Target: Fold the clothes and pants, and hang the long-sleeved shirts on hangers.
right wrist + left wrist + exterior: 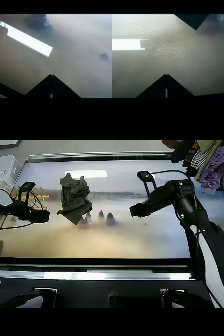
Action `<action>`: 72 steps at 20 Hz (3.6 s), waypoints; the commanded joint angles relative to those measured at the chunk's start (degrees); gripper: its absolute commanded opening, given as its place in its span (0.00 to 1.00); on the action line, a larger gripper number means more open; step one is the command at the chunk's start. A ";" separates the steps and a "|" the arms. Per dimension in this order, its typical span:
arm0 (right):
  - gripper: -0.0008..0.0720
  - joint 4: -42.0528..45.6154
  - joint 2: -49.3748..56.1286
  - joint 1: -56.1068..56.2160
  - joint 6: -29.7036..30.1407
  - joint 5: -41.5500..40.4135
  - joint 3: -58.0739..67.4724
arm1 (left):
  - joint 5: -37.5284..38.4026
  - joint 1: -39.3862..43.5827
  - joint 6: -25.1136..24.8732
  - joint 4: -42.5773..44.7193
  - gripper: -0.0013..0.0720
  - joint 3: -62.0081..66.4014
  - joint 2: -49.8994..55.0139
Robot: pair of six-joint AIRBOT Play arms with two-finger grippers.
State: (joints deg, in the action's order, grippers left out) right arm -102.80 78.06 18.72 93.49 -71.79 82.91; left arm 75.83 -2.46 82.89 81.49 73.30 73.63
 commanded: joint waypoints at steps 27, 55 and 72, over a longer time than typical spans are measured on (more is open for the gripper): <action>0.05 0.15 0.02 0.04 0.59 1.88 0.04 | -3.85 0.04 5.05 0.04 0.64 -0.04 0.33; 0.11 6.43 -17.92 0.04 -5.03 -12.07 0.04 | -9.64 35.39 14.99 -29.51 0.03 16.79 19.45; 0.36 10.95 -28.13 0.04 -6.29 -12.81 0.02 | -0.24 -2.60 6.82 -19.85 0.92 0.15 1.84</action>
State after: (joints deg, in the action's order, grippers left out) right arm -91.94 50.06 18.72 87.44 -86.15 82.94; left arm 73.47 7.42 92.60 58.65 83.00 83.07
